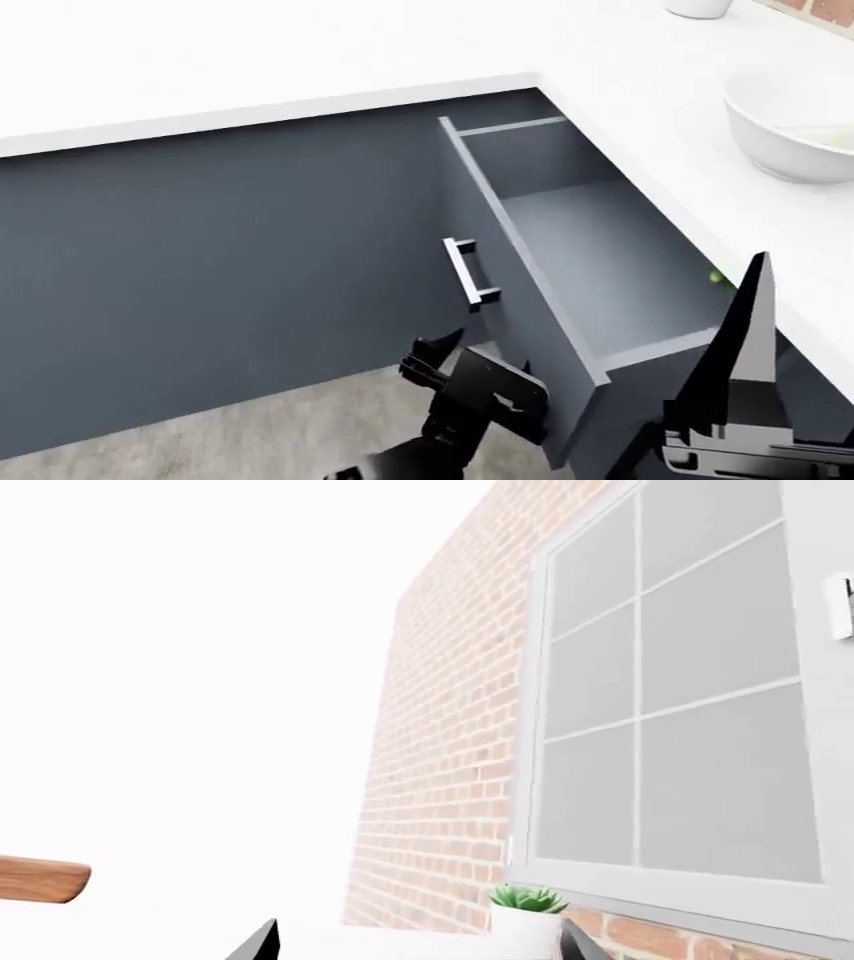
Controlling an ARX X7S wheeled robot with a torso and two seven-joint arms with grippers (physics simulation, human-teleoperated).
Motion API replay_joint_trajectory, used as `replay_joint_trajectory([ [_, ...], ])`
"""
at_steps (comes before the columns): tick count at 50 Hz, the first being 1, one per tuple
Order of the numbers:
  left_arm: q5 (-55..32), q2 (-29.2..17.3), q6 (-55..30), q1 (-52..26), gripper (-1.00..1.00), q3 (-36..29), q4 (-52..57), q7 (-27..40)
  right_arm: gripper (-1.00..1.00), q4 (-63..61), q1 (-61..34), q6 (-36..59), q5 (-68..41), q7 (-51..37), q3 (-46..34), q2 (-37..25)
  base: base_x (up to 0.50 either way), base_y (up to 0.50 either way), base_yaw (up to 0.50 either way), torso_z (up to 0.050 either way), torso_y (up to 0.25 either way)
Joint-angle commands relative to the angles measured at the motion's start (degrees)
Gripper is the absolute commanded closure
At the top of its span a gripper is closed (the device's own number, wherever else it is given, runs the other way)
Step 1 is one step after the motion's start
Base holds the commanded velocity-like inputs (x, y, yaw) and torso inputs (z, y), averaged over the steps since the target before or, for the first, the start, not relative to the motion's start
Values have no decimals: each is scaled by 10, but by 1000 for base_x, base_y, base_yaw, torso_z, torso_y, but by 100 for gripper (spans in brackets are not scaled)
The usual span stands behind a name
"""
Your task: Place the bar in the bowl and close the drawer.
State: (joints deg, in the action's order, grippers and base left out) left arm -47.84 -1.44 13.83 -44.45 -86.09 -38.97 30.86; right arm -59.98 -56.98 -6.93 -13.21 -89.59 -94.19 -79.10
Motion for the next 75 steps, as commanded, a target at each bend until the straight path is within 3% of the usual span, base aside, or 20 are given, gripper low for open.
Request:
replay_joint_trajectory([
  [1, 45, 14, -28, -12, -100, -25, 46, -23, -100, 0, 54, -15, 13, -3, 41, -26, 0, 0, 0, 0, 0],
  [18, 27, 14, -47, -44, -100, -26, 74, -36, -100, 0, 92, -26, 12, -3, 77, -53, 0, 0, 0, 0, 0],
  [34, 20, 14, -69, -60, -100, -27, 115, -35, -100, 0, 48, -27, 5, -3, 40, -63, 0, 0, 0, 0, 0],
  [43, 22, 14, -66, -63, -100, -26, 109, -43, -100, 0, 95, -22, 8, -3, 83, -54, 0, 0, 0, 0, 0],
  [75, 9, 14, 25, -69, -100, -23, -14, -40, -100, 0, -135, 9, -19, -4, -116, 10, 0, 0, 0, 0, 1],
])
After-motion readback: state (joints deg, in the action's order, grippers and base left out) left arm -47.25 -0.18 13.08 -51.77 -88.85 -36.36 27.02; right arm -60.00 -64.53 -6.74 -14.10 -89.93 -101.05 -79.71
